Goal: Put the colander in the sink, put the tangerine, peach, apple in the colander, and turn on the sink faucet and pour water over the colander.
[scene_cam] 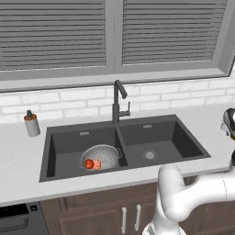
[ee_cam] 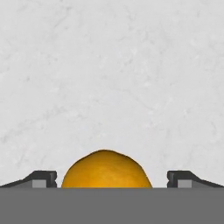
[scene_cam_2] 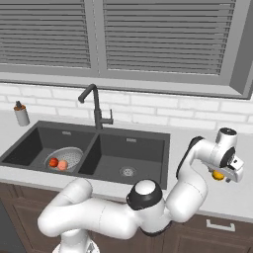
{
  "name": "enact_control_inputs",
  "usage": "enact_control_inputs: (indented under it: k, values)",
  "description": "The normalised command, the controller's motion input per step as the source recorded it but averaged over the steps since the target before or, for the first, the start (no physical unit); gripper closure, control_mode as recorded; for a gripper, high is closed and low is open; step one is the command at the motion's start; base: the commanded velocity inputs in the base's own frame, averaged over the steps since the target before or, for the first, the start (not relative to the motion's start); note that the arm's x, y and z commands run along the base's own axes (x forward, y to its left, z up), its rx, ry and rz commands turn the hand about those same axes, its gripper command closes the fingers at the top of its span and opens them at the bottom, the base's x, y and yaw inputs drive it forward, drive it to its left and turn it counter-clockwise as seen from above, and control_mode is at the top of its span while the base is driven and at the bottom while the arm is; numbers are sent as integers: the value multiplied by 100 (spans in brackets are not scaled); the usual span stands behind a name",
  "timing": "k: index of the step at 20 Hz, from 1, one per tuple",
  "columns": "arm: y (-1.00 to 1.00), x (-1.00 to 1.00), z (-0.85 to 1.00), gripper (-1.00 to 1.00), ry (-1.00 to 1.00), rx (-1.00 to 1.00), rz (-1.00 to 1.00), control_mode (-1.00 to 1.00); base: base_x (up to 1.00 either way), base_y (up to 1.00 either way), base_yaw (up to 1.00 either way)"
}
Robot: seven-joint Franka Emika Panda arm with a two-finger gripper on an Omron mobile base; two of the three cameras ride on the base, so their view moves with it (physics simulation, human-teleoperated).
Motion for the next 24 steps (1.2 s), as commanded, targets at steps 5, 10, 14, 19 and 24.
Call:
enact_control_inputs:
  k: [5,10,14,19,24]
  values:
    - [3,0,-1,-100,3,0,-5,-100,0,0,0]
    - [0,-1,0,-100,2,0,-4,-100,0,0,0]
    - [0,-9,0,-100,2,0,-1,-100,0,0,0]
    - [0,-12,0,-100,1,0,-1,-100,0,0,0]
    - [0,-8,0,-100,1,0,-1,-100,0,0,0]
